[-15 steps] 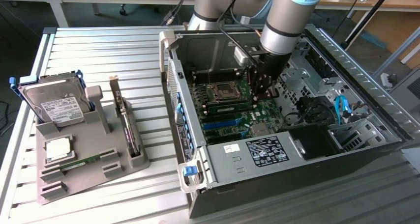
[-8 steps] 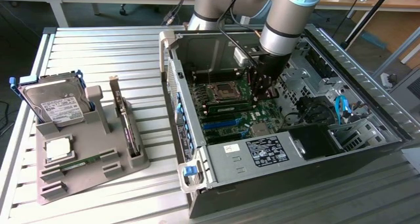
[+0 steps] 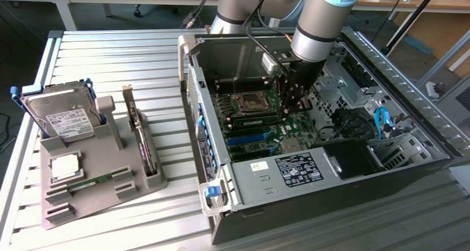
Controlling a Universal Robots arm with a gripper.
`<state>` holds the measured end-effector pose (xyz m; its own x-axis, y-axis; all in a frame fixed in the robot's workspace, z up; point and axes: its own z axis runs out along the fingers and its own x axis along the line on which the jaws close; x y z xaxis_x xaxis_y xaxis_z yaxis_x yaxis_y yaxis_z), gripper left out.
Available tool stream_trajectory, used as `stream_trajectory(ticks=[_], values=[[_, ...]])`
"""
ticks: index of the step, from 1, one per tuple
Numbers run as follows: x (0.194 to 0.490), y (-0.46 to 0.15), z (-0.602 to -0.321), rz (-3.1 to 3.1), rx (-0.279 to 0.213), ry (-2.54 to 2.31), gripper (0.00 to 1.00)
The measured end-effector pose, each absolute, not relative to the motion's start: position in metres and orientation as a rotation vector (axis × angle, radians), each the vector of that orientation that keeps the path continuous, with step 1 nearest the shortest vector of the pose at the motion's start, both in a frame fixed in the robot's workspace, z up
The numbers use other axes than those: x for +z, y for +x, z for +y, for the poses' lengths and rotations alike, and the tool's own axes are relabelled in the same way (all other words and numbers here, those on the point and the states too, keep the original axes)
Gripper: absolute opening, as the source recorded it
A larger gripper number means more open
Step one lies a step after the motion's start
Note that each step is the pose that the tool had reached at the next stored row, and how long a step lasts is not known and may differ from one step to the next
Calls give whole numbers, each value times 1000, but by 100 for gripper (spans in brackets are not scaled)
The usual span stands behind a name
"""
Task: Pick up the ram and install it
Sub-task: 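Press down the ram until it locks into place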
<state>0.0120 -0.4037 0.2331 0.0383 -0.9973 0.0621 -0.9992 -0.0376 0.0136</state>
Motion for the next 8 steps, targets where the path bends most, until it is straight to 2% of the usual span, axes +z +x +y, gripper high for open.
stream_trajectory(ticks=[8], values=[[244,1,-404,-2138,61,2221,11]])
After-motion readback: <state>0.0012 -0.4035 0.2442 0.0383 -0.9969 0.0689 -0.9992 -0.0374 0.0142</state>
